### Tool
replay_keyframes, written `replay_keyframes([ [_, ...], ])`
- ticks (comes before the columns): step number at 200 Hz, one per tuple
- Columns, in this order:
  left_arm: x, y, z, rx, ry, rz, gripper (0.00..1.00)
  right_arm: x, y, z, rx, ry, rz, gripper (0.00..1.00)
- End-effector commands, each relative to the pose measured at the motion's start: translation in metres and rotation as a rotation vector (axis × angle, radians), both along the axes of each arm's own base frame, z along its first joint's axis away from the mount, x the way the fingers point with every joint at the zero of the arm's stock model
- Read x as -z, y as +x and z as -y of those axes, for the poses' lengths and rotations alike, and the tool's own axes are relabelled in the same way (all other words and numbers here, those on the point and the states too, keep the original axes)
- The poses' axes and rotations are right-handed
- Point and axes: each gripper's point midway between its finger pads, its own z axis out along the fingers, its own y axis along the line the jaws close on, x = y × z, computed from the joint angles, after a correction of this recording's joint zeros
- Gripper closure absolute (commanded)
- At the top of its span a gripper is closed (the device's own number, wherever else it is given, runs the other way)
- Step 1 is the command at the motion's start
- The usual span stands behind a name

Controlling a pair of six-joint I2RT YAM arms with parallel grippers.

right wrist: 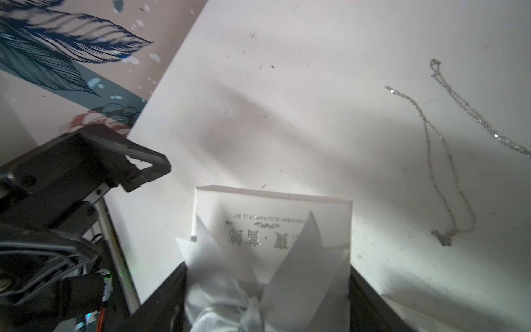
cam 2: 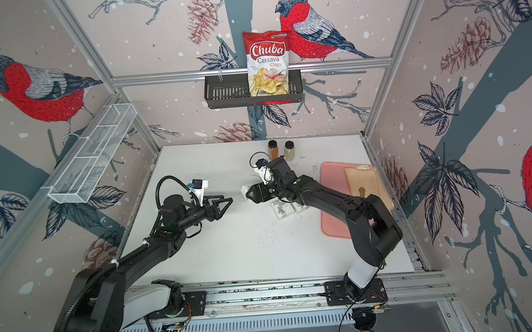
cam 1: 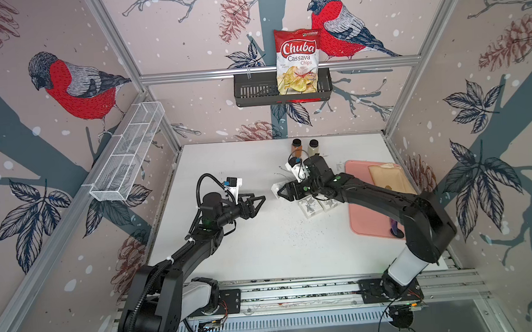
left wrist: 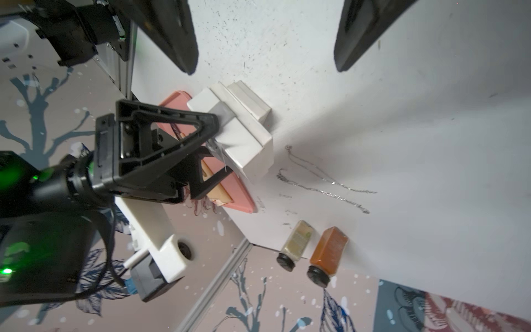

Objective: Take the necklace out of the lift-off lid jewelry box
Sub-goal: Pick up the jewelry box from the center of the board, then open the lid on the jewelry box.

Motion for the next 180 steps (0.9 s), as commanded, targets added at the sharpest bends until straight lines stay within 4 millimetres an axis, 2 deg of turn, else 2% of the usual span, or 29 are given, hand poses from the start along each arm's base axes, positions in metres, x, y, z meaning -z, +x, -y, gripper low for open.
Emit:
replay_keyframes([
  [1,-0.042,-0.014,0.013,0.129,-0.104,0.137,0.21,-0.044,-0.017,-0.005,-0.142,0.184,0.041,0.28],
  [41,-0.080,-0.028,0.025,0.236,-0.197,0.244,0.17,-0.101,-0.044,0.008,-0.269,0.373,0.104,0.27],
  [70,-0.103,-0.048,0.044,0.358,-0.262,0.332,0.14,-0.131,-0.063,0.014,-0.353,0.449,0.150,0.27],
  [89,-0.119,-0.054,0.052,0.391,-0.312,0.377,0.12,-0.149,-0.076,0.020,-0.400,0.497,0.180,0.27],
  [130,-0.145,-0.062,0.056,0.456,-0.424,0.433,0.08,-0.170,-0.093,0.029,-0.461,0.541,0.231,0.27],
  [159,-0.146,-0.065,0.072,0.537,-0.435,0.408,0.06,-0.175,-0.100,0.031,-0.482,0.557,0.242,0.26],
  [180,-0.149,-0.067,0.077,0.542,-0.444,0.420,0.04,-0.175,-0.100,0.032,-0.482,0.557,0.244,0.26],
])
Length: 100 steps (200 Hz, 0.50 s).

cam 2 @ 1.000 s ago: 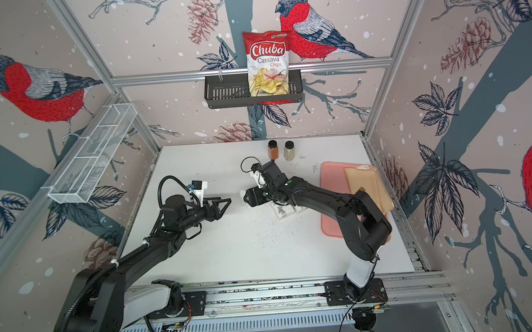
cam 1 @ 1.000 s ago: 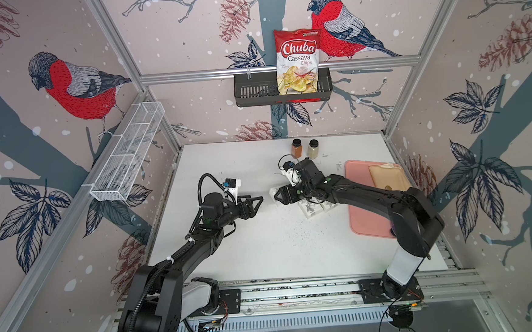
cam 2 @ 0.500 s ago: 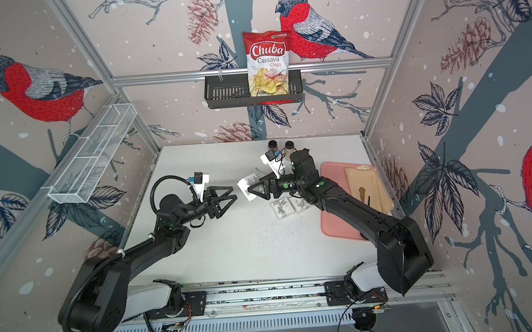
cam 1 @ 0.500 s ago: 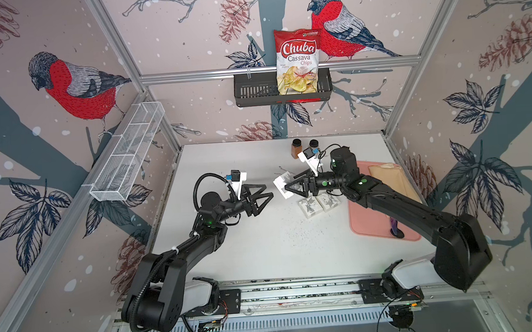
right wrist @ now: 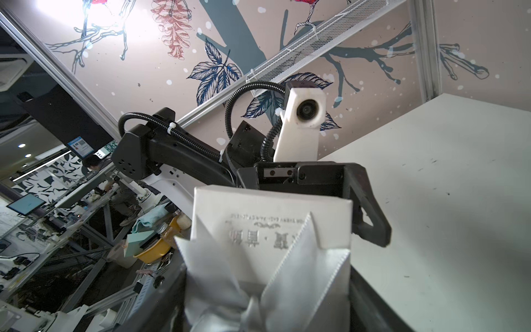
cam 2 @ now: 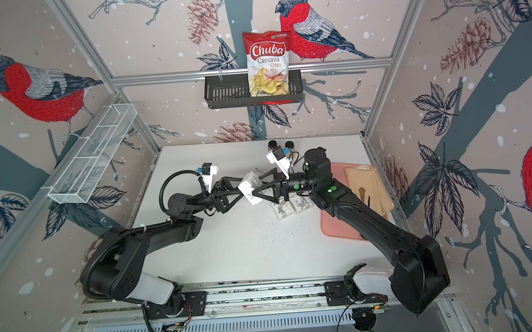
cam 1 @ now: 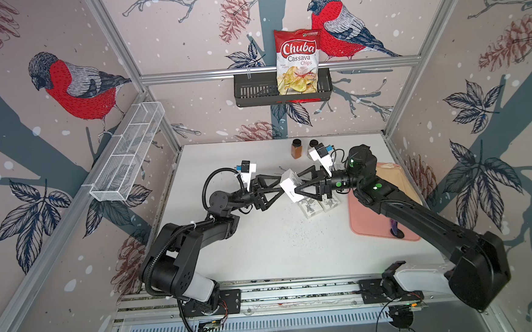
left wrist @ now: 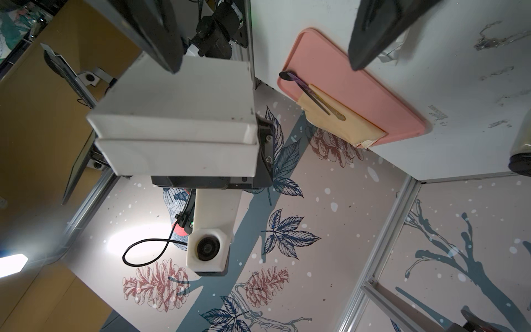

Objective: Take the necklace out of the lift-off lid jewelry box
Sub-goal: Open the lid on the jewelry box.

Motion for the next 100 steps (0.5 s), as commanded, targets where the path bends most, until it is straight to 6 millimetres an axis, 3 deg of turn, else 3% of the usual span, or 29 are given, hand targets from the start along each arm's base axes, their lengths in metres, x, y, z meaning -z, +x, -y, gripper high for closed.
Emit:
replay_keyframes([
  [1,-0.035,-0.028,-0.005,0.043,-0.097,0.205,0.04,-0.008,-0.006,0.001,-0.031,0.028,0.032,0.26],
  [41,-0.042,-0.045,-0.002,0.070,-0.103,0.263,0.04,-0.009,-0.004,0.001,-0.025,0.034,0.041,0.26],
  [100,-0.047,-0.053,-0.001,0.080,-0.111,0.286,0.04,-0.007,-0.001,0.001,-0.016,0.033,0.041,0.26],
])
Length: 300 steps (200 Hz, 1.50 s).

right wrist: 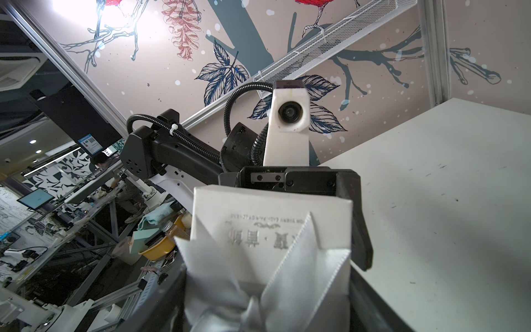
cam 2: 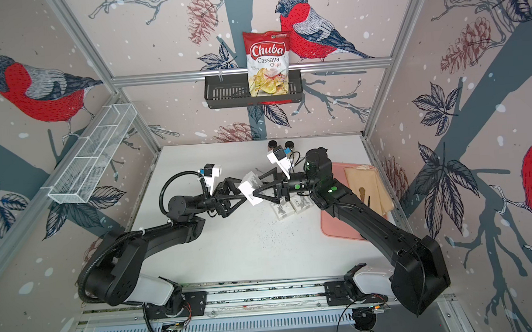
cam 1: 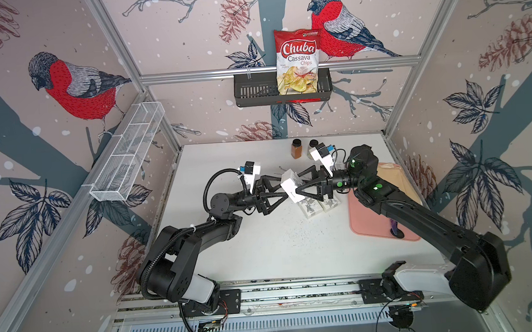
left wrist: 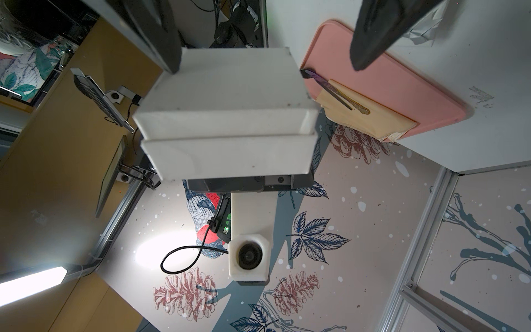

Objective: Take the necklace out of the lift-off lid jewelry box
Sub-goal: Open the lid on the jewelry box.

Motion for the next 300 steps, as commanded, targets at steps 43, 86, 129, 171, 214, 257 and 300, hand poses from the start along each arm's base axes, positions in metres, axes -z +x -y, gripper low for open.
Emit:
replay_keyframes([
  [43,-0.035,-0.034,-0.007,0.031,-0.105,0.242,0.04,0.000,0.003,-0.001,-0.002,0.013,0.015,0.27],
  [86,-0.036,-0.032,-0.006,0.030,-0.109,0.234,0.06,0.003,0.007,-0.001,0.018,0.008,0.011,0.27],
  [129,-0.035,-0.026,-0.005,0.012,-0.114,0.207,0.18,0.006,0.010,-0.001,0.031,0.002,0.010,0.27],
  [171,-0.033,-0.019,-0.003,0.008,-0.121,0.179,0.25,0.011,0.010,0.000,0.036,-0.017,0.016,0.27],
  [214,-0.032,-0.014,-0.001,0.011,-0.120,0.156,0.20,0.015,0.010,0.001,0.047,-0.031,0.025,0.27],
  [257,-0.032,-0.015,-0.002,0.009,-0.121,0.162,0.31,0.013,0.010,0.003,0.054,-0.028,0.041,0.27],
  [300,-0.031,-0.014,-0.002,0.002,-0.122,0.155,0.33,0.014,0.015,0.011,0.068,-0.012,0.030,0.27],
])
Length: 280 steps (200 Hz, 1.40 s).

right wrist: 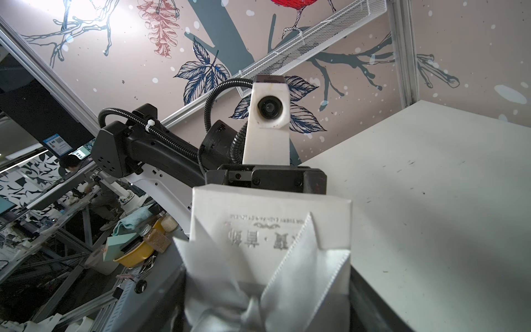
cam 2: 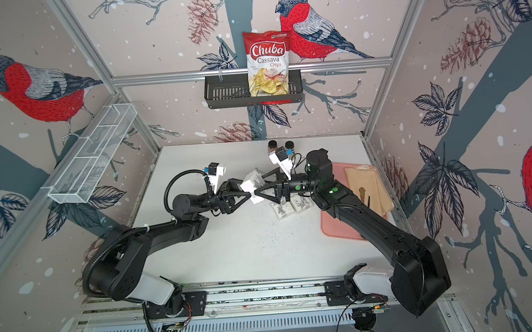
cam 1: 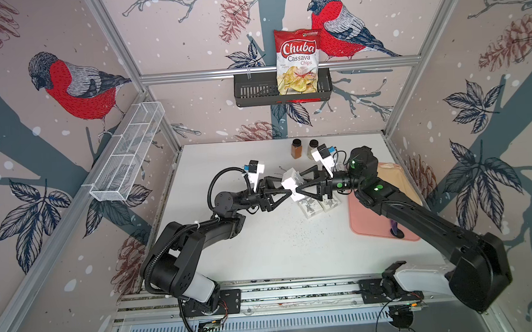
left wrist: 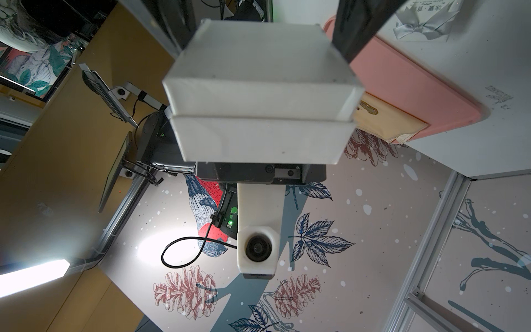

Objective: Take the necklace out of the lift-off lid jewelry box
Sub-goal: Open the lid on the jewelry box, then place the lid at the center of the board.

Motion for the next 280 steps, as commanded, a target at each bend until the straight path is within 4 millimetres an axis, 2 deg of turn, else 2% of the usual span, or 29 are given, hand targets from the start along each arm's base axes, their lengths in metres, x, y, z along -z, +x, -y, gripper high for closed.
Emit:
replay_keyframes([
  [1,-0.033,-0.018,-0.012,-0.015,-0.117,0.189,0.33,-0.001,0.000,0.004,-0.006,0.013,0.004,0.27],
  [20,-0.032,-0.018,-0.012,-0.018,-0.117,0.190,0.33,-0.012,-0.003,0.012,0.001,0.033,0.029,0.27],
  [72,-0.034,-0.019,-0.013,-0.018,-0.120,0.194,0.33,-0.018,0.000,0.024,0.037,0.041,0.045,0.27],
  [109,-0.039,-0.025,-0.017,-0.015,-0.122,0.215,0.33,-0.019,0.014,0.036,0.117,0.039,0.040,0.27],
  [129,-0.042,-0.027,-0.020,-0.022,-0.121,0.225,0.32,-0.009,0.033,0.043,0.213,0.005,0.014,0.27],
  [159,-0.043,-0.028,-0.023,-0.035,-0.105,0.228,0.32,0.028,0.060,0.041,0.335,-0.116,-0.057,0.29],
  [168,-0.044,-0.029,-0.024,-0.039,-0.100,0.234,0.32,0.039,0.062,0.036,0.353,-0.153,-0.065,0.30],
  [174,-0.044,-0.029,-0.024,-0.041,-0.095,0.233,0.31,0.055,0.067,0.030,0.361,-0.201,-0.089,0.30],
  [222,-0.043,-0.033,-0.027,-0.083,-0.056,0.252,0.30,0.139,0.084,-0.015,0.393,-0.427,-0.211,0.30],
  [253,-0.040,-0.037,-0.030,-0.119,-0.023,0.264,0.29,0.191,0.103,-0.027,0.455,-0.557,-0.274,0.30],
  [280,-0.039,-0.038,-0.032,-0.144,-0.003,0.272,0.29,0.224,0.111,-0.033,0.462,-0.664,-0.304,0.29],
])
